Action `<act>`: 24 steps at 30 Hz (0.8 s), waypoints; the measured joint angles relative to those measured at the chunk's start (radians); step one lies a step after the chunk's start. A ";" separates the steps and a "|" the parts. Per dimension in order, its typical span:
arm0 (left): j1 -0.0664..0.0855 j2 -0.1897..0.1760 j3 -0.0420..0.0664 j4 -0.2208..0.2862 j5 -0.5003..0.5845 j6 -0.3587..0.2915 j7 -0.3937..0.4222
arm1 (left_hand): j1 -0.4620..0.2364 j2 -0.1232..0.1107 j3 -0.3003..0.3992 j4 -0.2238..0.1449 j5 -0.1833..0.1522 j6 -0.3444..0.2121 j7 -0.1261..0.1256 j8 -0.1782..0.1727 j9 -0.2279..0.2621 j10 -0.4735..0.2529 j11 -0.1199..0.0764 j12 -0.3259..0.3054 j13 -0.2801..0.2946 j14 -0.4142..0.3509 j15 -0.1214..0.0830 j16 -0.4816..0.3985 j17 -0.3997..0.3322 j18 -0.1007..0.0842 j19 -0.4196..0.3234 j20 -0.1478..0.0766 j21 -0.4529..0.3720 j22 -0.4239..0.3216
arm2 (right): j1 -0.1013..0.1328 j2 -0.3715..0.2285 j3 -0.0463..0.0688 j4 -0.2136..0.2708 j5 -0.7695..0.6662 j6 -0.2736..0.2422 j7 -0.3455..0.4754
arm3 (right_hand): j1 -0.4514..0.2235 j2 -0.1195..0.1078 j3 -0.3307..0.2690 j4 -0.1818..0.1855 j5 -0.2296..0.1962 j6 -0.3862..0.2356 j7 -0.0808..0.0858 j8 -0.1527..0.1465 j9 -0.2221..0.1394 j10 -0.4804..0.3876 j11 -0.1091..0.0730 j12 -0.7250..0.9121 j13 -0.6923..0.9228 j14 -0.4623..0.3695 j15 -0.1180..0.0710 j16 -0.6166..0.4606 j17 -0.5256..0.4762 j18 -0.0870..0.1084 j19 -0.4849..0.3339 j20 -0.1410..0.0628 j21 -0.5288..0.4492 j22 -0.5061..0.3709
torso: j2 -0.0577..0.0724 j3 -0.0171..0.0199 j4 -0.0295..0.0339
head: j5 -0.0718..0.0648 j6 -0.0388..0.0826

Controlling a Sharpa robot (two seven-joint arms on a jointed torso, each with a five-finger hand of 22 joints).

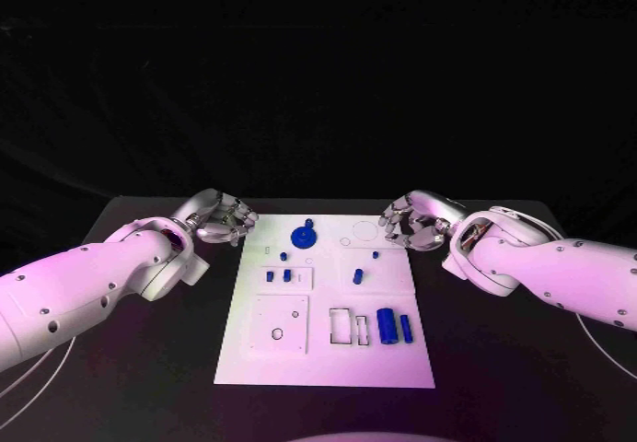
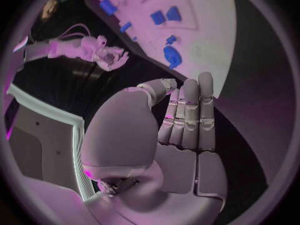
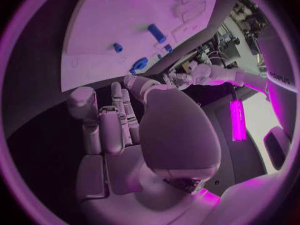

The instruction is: Assemble the parts on the task board

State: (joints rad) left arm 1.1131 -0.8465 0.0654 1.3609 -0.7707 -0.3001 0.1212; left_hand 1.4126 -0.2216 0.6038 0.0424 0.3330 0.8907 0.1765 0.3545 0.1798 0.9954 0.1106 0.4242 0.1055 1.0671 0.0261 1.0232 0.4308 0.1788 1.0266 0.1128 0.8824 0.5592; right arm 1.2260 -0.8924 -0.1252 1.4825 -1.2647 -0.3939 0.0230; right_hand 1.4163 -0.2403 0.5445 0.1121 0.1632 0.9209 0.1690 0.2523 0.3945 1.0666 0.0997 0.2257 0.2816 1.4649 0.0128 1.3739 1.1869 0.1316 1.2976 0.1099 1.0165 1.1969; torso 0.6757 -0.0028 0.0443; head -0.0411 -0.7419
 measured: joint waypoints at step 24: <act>-0.007 -0.067 -0.001 0.153 0.652 0.040 0.298 | -0.069 -0.006 -0.114 0.032 -0.005 0.021 0.008 -0.001 -0.009 0.122 0.002 -0.096 -0.032 -0.069 0.019 -0.188 -0.100 0.000 -0.047 0.034 -0.235 -0.152 | -0.017 0.061 0.000 0.018 -0.427 0.125 -0.156 | -0.035 -0.007 0.021 -0.017 -0.013 0.025 -0.003 -0.013 -0.006 0.040 -0.003 -0.031 -0.062 0.000 0.000 0.029 0.048 -0.012 0.042 -0.001 0.087 0.067 | 0.002 -0.0001 0.0012 | -0.017 -0.009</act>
State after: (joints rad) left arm 1.1064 -0.9139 0.0643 1.5140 -0.1188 -0.2604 0.4191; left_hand 1.3433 -0.2276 0.4896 0.0744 0.3285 0.9115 0.1841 0.3539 0.1709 1.1173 0.1127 0.3281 0.0735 0.9981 0.0453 0.8355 0.3309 0.1786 0.9796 0.1467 0.6469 0.4074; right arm 1.2086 -0.8316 -0.1252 1.5002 -1.6913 -0.2693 -0.1330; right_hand 1.3816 -0.2474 0.5660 0.0956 0.1506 0.9462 0.1656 0.2393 0.3886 1.1064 0.0965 0.1949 0.2199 1.4649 0.0127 1.4027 1.2350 0.1200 1.3398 0.1090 1.1030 1.2642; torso 0.6778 -0.0029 0.0454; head -0.0580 -0.7510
